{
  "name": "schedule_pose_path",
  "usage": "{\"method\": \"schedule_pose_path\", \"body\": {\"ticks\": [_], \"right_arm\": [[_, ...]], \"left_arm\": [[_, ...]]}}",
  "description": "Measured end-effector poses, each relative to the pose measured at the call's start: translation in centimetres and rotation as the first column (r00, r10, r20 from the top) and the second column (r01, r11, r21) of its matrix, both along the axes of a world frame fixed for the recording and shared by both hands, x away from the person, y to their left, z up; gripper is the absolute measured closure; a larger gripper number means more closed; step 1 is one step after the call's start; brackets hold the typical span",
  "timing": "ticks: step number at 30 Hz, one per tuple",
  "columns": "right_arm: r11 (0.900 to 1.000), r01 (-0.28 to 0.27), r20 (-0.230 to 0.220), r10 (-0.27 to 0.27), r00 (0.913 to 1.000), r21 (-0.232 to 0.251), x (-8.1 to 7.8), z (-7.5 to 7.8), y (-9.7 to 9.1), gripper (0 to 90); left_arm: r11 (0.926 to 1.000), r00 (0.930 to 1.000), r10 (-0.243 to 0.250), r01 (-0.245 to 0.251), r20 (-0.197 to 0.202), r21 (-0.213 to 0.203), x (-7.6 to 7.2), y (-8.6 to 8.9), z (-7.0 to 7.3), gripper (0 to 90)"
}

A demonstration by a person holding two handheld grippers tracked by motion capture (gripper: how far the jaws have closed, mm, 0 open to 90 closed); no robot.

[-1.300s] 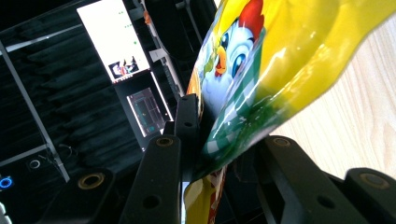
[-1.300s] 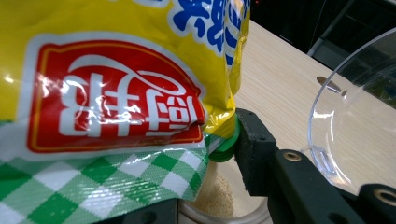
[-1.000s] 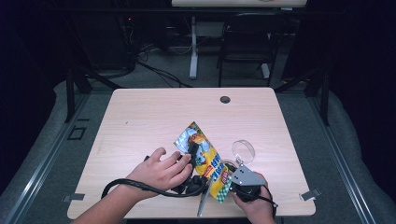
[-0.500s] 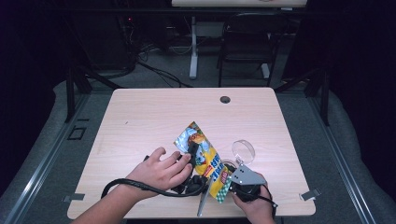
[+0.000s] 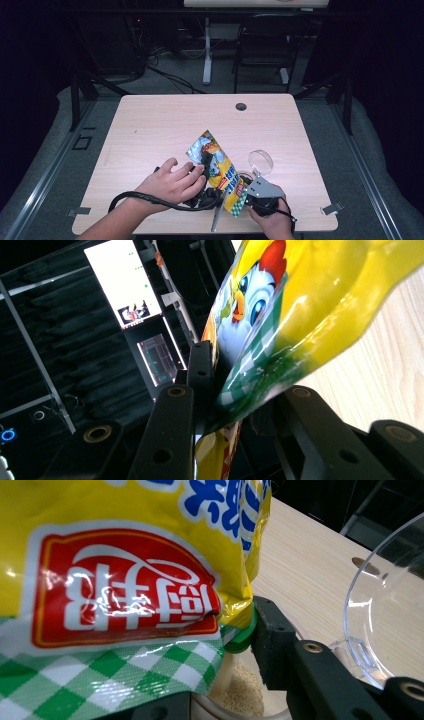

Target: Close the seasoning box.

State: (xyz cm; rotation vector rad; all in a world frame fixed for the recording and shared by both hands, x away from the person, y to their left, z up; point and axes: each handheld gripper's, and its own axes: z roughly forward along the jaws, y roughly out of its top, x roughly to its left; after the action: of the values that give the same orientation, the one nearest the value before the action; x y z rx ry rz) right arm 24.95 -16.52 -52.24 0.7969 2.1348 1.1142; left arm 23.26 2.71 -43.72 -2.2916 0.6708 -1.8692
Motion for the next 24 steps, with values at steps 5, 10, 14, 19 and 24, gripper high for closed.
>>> {"method": "schedule_pose_path", "body": {"ticks": [5, 10, 14, 19, 24], "right_arm": [[1.0, 0.0, 0.001, 0.0, 1.0, 0.0, 0.0, -0.01, 0.01, 70.9], [1.0, -0.002, 0.003, 0.002, 1.0, 0.0, 0.04, -0.04, -0.01, 70.9], [1.0, 0.0, 0.004, 0.0, 1.0, -0.001, 0.05, -0.03, -0.02, 70.8], [1.0, 0.0, 0.002, 0.0, 1.0, 0.0, 0.04, -0.03, -0.03, 70.8], [1.0, 0.0, 0.002, 0.0, 1.0, 0.0, 0.04, -0.01, -0.02, 70.9]], "left_arm": [[1.0, 1.0, -0.001, 0.001, 0.0, -0.001, 0.0, -0.03, -0.01, 75.7], [1.0, 1.0, 0.0, 0.0, 0.0, 0.0, 0.01, -0.06, -0.01, 75.6], [1.0, 1.0, 0.0, 0.0, 0.001, 0.0, 0.01, -0.08, 0.0, 75.7], [1.0, 1.0, 0.0, 0.0, -0.003, -0.007, 0.02, -0.07, -0.02, 75.7], [1.0, 1.0, -0.002, 0.002, -0.003, -0.006, 0.04, -0.07, 0.02, 75.7]]}}
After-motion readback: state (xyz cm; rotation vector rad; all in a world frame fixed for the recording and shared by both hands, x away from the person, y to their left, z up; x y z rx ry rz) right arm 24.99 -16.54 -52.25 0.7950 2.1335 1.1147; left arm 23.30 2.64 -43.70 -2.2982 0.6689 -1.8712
